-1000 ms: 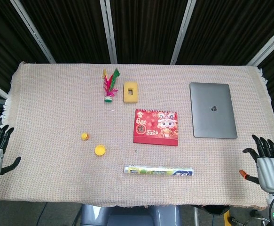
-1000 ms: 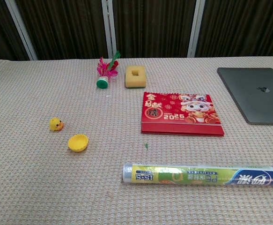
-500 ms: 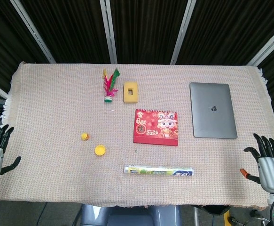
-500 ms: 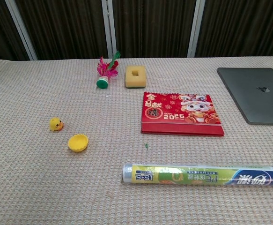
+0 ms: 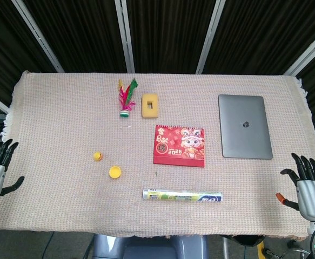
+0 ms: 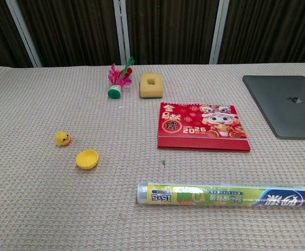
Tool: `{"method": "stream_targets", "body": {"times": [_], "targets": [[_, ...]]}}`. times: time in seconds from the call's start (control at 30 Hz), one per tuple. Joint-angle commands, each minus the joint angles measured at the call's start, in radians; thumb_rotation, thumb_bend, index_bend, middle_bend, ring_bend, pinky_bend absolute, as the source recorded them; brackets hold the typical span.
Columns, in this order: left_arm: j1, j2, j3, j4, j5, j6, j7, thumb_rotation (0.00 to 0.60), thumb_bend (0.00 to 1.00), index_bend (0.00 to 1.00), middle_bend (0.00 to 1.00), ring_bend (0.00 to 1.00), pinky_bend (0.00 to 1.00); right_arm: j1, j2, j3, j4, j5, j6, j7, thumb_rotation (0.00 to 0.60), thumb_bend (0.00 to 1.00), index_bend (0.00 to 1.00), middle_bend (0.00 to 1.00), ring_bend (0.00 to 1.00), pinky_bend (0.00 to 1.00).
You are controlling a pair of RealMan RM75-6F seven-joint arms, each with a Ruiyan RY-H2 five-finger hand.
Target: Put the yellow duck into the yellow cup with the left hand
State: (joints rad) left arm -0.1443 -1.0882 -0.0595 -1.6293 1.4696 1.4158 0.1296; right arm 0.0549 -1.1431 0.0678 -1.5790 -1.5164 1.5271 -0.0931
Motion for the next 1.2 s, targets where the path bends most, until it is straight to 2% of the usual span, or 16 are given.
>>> {"method": "stream_targets", "body": {"times": [0.03, 0.3, 0.6, 0.8, 0.93, 1.2], "targets": [[-0.021, 0.011, -0.006, 0.020, 0.000, -0.029, -0.006, 0.600, 0.27, 0.01, 0.00, 0.00, 0.05, 0.001, -0.001, 0.000, 0.002, -0.004, 0.002, 0.001, 0.600, 0.00, 0.38, 0.05, 0.00, 0.00], [-0.088, -0.007, -0.033, 0.099, -0.019, -0.110, -0.036, 0.600, 0.27, 0.05, 0.00, 0.00, 0.05, 0.001, -0.005, 0.000, 0.007, -0.010, 0.006, 0.003, 0.600, 0.00, 0.39, 0.05, 0.00, 0.00], [-0.168, -0.049, -0.067, 0.096, -0.053, -0.193, -0.005, 0.600, 0.28, 0.07, 0.00, 0.01, 0.05, 0.002, -0.006, -0.002, 0.006, -0.013, 0.003, 0.003, 0.600, 0.00, 0.39, 0.05, 0.00, 0.00], [-0.221, -0.094, -0.084, 0.063, -0.112, -0.264, 0.065, 0.600, 0.29, 0.14, 0.00, 0.07, 0.07, 0.002, -0.004, -0.004, 0.007, -0.016, 0.002, 0.007, 0.600, 0.00, 0.39, 0.05, 0.00, 0.00], [-0.267, -0.154, -0.088, 0.052, -0.168, -0.322, 0.144, 0.600, 0.29, 0.15, 0.00, 0.07, 0.06, 0.004, -0.002, -0.009, 0.010, -0.027, 0.001, 0.010, 0.600, 0.00, 0.39, 0.05, 0.00, 0.00], [-0.305, -0.222, -0.086, 0.076, -0.220, -0.348, 0.222, 0.600, 0.29, 0.14, 0.00, 0.07, 0.05, 0.004, -0.005, -0.012, 0.016, -0.037, 0.006, 0.013, 0.600, 0.00, 0.39, 0.05, 0.00, 0.00]]}}
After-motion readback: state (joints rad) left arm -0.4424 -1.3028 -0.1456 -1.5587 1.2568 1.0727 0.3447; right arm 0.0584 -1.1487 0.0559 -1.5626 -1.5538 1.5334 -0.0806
